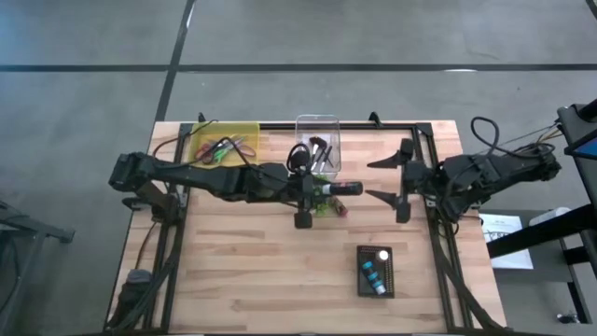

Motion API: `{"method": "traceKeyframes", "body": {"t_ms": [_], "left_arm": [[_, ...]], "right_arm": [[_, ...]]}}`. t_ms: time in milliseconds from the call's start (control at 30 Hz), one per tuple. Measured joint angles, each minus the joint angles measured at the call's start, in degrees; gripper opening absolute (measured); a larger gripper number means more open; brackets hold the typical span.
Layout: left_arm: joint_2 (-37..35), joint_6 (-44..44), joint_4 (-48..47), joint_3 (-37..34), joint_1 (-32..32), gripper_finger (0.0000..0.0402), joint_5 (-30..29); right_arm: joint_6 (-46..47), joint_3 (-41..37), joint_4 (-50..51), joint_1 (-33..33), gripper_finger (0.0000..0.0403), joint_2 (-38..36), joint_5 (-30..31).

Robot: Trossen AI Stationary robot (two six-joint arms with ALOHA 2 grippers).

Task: Pick & Place Paint Supplies
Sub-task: Put the black acrylic craft paint bottle into the black bin

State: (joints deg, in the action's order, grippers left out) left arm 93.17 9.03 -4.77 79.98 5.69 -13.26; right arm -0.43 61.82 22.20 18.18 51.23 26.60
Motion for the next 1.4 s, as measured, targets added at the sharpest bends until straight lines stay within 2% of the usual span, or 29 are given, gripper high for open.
{"method": "traceKeyframes", "body": {"t_ms": [300,700,1400], "left_arm": [[0.0,-0.2,0.6,0.1,-0.2,0.0119,-0.1],[0.0,-0.1,0.7,0.4,-0.3,0.0119,-0.2],[-0.1,-0.1,0.7,0.4,-0.3,0.0119,-0.2]], "right_arm": [[0.2,0.0,-2.6,-3.5,0.0302,3.9,-7.2],[-1.2,0.0,-5.1,-4.0,0.0298,4.8,-7.2],[-1.3,2.2,-1.5,-4.0,0.0122,6.9,-8.5]]}}
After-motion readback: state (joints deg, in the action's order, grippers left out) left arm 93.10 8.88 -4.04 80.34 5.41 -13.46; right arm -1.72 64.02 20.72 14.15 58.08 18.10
